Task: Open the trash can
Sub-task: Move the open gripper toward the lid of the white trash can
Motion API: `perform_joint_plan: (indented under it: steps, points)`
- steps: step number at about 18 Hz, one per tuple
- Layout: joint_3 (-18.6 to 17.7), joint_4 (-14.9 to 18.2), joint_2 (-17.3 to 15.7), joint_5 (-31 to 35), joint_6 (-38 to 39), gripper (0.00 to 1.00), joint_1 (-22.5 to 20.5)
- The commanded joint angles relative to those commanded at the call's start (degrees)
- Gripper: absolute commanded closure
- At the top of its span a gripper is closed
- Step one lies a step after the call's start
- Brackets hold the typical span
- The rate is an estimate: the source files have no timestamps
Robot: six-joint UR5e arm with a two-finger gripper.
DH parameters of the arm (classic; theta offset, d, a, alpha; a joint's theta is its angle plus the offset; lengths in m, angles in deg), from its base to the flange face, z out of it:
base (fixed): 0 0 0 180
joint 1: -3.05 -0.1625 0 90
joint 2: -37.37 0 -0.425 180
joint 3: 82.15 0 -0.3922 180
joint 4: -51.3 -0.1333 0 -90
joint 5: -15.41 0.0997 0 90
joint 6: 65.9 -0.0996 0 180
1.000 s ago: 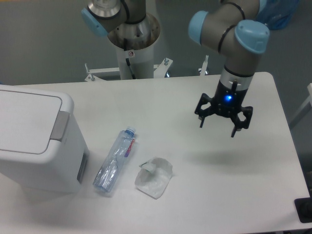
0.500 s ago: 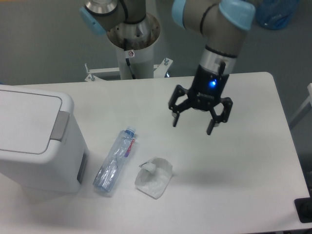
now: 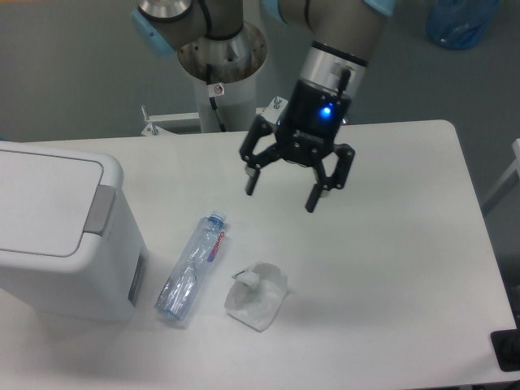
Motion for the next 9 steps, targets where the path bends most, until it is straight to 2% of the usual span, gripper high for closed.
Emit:
perform_joint_plan:
  steps: [9]
  points:
    - [0.5,-1.8,1.2,0.4,0.8,0.00,10.2]
